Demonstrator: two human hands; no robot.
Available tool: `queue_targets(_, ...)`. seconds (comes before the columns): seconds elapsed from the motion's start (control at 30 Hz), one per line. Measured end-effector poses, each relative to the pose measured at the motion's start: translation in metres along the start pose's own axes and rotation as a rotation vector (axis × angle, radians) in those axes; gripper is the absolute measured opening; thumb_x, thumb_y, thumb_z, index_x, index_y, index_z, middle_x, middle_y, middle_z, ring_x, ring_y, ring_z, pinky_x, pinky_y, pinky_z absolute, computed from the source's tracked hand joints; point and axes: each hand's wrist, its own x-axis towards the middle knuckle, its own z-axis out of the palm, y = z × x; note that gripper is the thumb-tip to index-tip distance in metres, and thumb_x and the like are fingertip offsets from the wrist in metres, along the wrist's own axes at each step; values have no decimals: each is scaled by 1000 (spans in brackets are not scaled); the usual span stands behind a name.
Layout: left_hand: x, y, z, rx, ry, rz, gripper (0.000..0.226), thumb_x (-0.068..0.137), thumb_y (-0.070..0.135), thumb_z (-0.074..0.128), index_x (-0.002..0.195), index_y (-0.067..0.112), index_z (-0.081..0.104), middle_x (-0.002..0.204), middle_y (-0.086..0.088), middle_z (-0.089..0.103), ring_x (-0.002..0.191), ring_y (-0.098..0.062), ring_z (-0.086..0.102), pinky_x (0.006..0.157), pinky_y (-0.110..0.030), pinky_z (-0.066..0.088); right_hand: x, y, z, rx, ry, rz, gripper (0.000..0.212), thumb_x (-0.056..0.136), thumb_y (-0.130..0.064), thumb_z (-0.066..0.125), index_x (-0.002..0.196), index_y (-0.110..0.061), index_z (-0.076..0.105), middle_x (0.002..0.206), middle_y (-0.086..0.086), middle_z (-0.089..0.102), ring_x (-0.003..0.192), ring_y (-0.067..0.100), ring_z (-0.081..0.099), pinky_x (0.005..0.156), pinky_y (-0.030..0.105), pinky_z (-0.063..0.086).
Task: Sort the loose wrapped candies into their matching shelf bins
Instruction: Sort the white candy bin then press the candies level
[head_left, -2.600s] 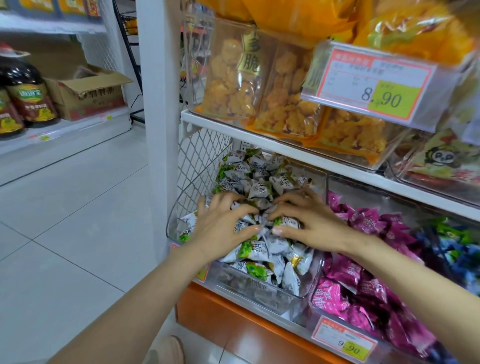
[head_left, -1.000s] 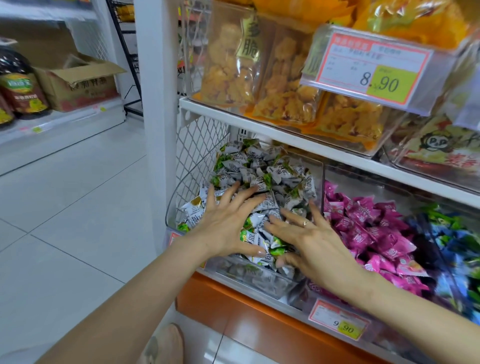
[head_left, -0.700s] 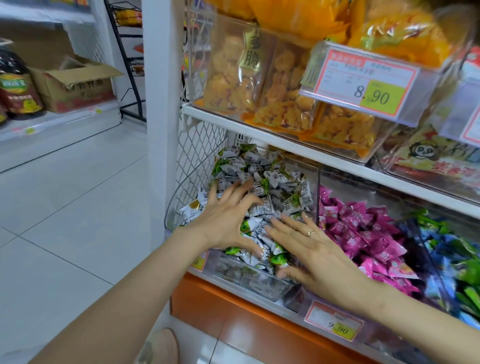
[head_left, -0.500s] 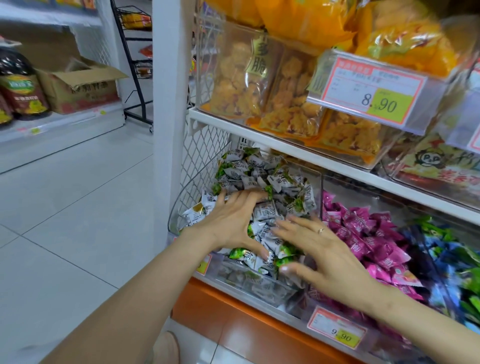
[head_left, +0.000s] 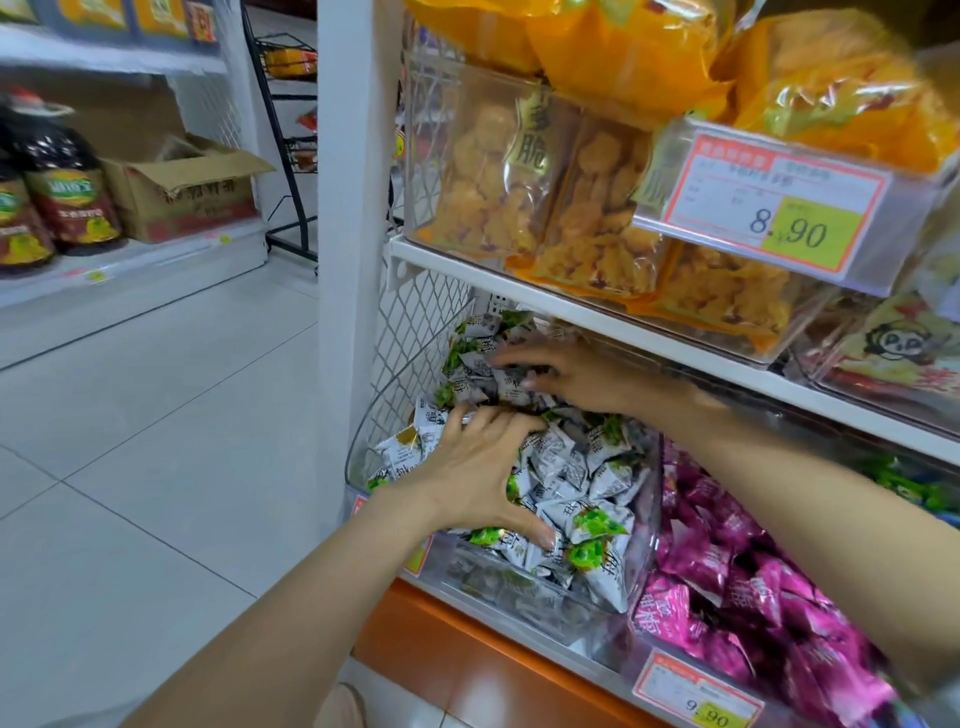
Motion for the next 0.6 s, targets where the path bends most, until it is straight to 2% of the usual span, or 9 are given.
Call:
queue_targets(0.03, -1, 0, -1, -18, 5, -2, 114, 59, 73, 66, 146, 29, 7, 147, 0, 25, 136, -15, 12, 114, -41, -2, 4, 3, 1, -108, -64, -17, 44, 97, -17, 50, 137, -33, 45, 147, -6, 38, 129, 15, 40, 102, 27, 34)
queue_targets(0.07, -1, 0, 0, -27, 7, 1, 114, 60, 73, 66, 147, 33, 3, 145, -1, 27, 135, -17, 15, 114, -41, 0, 5, 7, 2, -226, -104, -39, 45, 97, -18, 50, 137, -37, 43, 143, -5, 42, 118, 15, 47, 91, 27, 37)
queue_targets(0.1, -2, 0, 0, -26, 6, 11, 112, 61, 74, 64, 146, 38, 0, 141, -3, 30, 132, -19, 18, 113, -42, 1, 4, 11, 3, -321, -115, -65, 46, 97, -19, 50, 138, -39, 41, 135, -4, 46, 104, 13, 48, 78, 25, 34)
queue_targets(0.17, -2, -1, -1, 1, -4, 32, 102, 64, 75, 59, 144, 48, 3, 132, -5, 33, 127, -21, 21, 113, -43, 4, 0, 16, 3, -373, -80, -100, 44, 94, -18, 53, 134, -36, 47, 123, -3, 50, 90, 8, 42, 68, 21, 22)
queue_targets(0.27, -1, -1, -2, 19, -9, 28, 94, 65, 75, 59, 142, 50, 12, 131, -3, 33, 126, -20, 21, 112, -43, 10, -5, 20, 2, -273, -55, -134, 34, 90, -17, 58, 122, -30, 59, 119, -5, 55, 93, 11, 48, 68, 17, 26)
queue_targets(0.37, -2, -1, -2, 7, 0, 26, 90, 64, 73, 61, 140, 48, 19, 130, -2, 33, 124, -19, 21, 110, -42, 13, -13, 18, -1, -119, -50, -86, 30, 89, -11, 54, 115, -24, 63, 122, -5, 57, 106, 13, 51, 79, 20, 35)
queue_targets(0.53, -2, -2, 0, 13, 49, 55, 85, 63, 74, 62, 136, 49, 25, 127, 1, 34, 118, -16, 24, 98, -33, 18, -25, 16, -6, 44, 41, -119, 9, 92, -23, 58, 96, -17, 65, 93, -10, 57, 88, 5, 52, 73, 11, 34)
queue_targets(0.6, -3, -3, 1, 11, 66, 57, 85, 63, 73, 62, 135, 50, 26, 128, 1, 31, 119, -17, 22, 96, -32, 17, -28, 17, -4, 85, 91, -117, 10, 91, -18, 59, 90, -10, 65, 90, 0, 59, 85, 10, 53, 72, 9, 35)
